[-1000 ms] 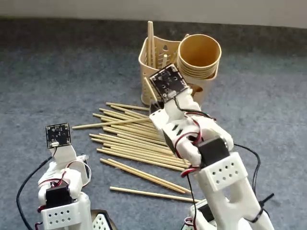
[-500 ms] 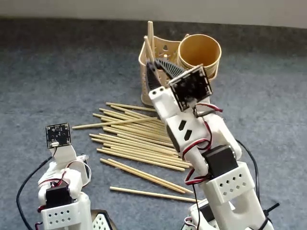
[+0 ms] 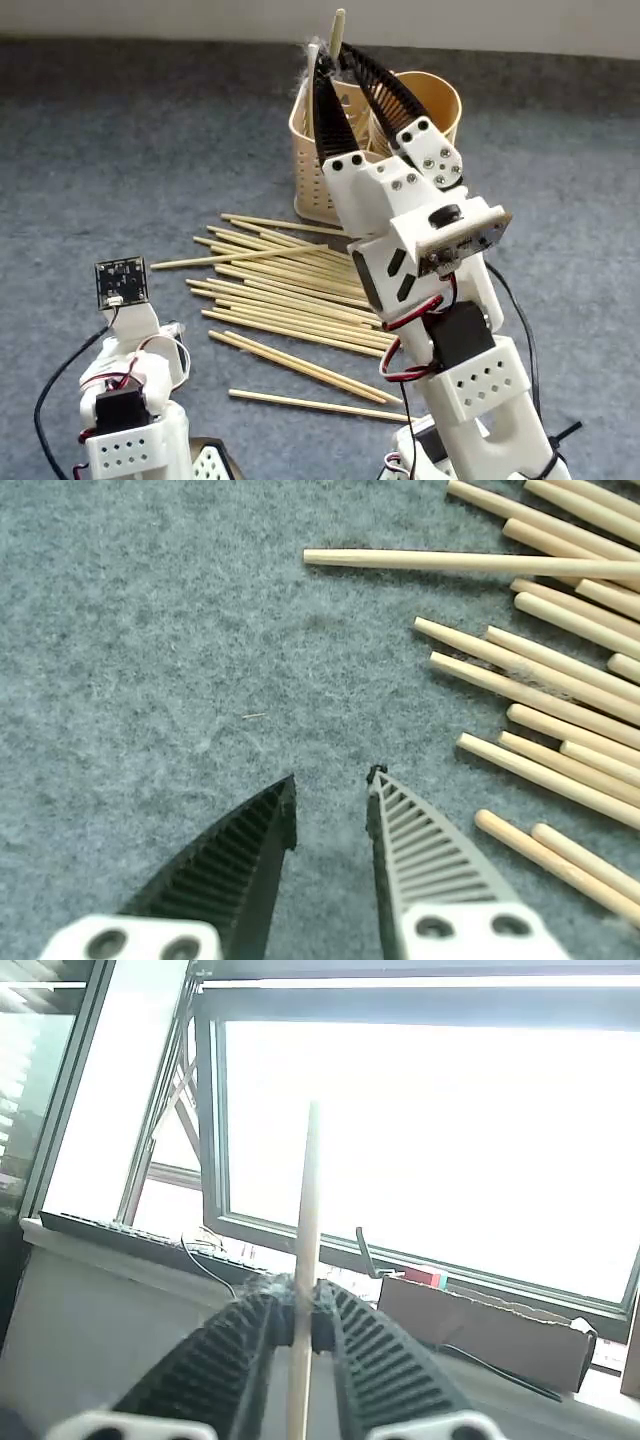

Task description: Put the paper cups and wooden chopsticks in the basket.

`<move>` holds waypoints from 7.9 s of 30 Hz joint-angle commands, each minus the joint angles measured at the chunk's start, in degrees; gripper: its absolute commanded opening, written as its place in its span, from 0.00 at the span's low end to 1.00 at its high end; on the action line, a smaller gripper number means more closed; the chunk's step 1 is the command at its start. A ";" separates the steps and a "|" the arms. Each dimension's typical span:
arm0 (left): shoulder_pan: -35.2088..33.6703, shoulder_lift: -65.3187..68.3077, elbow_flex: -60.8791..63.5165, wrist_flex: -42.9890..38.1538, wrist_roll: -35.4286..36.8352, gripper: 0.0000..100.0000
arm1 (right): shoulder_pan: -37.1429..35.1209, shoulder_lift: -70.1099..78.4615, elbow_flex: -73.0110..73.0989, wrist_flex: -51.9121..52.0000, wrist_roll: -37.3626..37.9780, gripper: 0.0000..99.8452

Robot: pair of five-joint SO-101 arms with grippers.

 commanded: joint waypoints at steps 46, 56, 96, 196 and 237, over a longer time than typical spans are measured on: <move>-0.31 0.13 1.19 0.18 -0.09 0.13 | -7.43 9.54 -5.93 67.56 -0.44 0.12; -0.31 0.13 1.19 0.18 -0.09 0.13 | -9.27 24.92 -5.93 70.20 0.00 0.12; -0.31 0.13 1.19 0.18 -0.09 0.13 | -18.24 47.52 4.79 57.45 10.37 0.07; -0.31 0.13 1.19 0.18 -0.09 0.13 | 5.76 12.88 6.29 -10.24 4.84 0.01; -0.31 0.13 1.19 0.18 -0.09 0.13 | -1.36 10.33 -13.05 58.15 -5.36 0.08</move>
